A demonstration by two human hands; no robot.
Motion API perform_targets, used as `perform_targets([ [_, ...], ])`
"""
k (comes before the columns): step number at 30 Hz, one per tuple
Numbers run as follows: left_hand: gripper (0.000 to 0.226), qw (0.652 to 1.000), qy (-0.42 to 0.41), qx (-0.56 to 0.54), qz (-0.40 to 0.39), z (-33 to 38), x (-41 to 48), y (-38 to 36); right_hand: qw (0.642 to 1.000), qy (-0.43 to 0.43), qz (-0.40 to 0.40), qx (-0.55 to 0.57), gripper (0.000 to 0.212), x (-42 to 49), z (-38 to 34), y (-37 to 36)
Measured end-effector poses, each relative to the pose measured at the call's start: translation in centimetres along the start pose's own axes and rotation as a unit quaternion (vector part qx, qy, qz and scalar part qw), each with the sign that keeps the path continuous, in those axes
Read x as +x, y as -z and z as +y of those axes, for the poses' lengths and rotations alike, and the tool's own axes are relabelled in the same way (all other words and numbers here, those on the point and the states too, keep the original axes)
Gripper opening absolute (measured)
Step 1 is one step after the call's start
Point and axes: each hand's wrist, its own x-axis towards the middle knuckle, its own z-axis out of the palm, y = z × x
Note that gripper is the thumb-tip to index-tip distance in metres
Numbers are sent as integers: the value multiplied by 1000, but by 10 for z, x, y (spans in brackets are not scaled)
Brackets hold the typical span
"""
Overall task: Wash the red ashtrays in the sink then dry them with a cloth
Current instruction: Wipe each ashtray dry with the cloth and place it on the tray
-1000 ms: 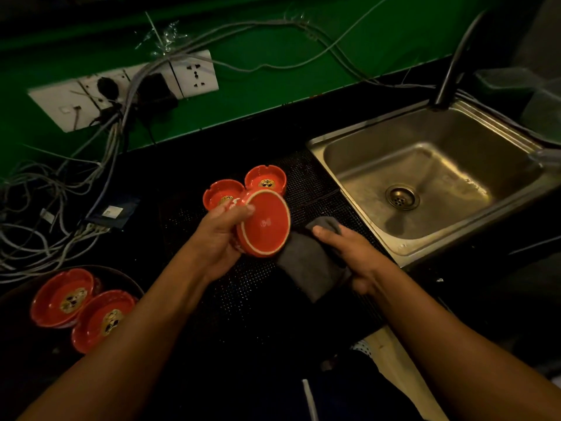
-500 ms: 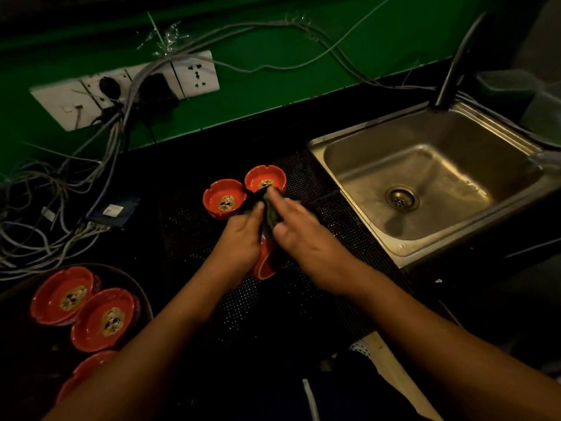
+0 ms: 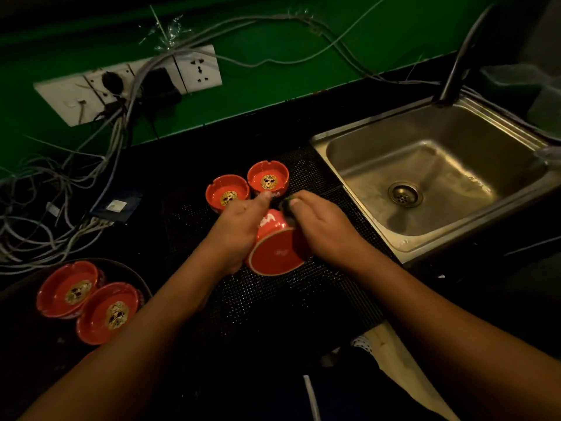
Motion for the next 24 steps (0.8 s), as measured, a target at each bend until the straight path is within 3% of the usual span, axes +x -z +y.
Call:
perform_targets([
  [2, 49, 999, -10, 19, -24, -1, -1, -4, 998, 39, 16, -45, 26, 1, 1, -2],
  [5, 43, 1000, -13, -8, -20, 6, -3, -7, 987, -18, 98, 127, 31, -2, 2, -6],
  [8, 42, 991, 6, -116, 63, 14, -2, -8, 913, -194, 171, 315, 41, -13, 7, -18],
  [10, 45, 989, -19, -111, 96, 13, 0, -13, 876, -231, 172, 386, 45, -12, 7, -21],
  [12, 53, 991, -34, -80, 98, 4, -1, -14, 902, -207, 163, 342, 47, -7, 4, -10],
  [15, 55, 1000, -12, -2, 21, -3, 4, -6, 957, -123, 150, 214, 31, 8, 4, 19],
  [18, 51, 997, 12, 68, -41, 6, 6, -8, 993, -41, 69, 83, 35, 12, 8, 19],
  [20, 44, 999, 19, 48, -1, 13, 4, -15, 994, -26, 86, 59, 44, 14, 10, 10],
  [24, 33, 984, 43, -122, 126, 13, 2, -28, 951, -99, 205, 208, 43, 12, 5, -1],
])
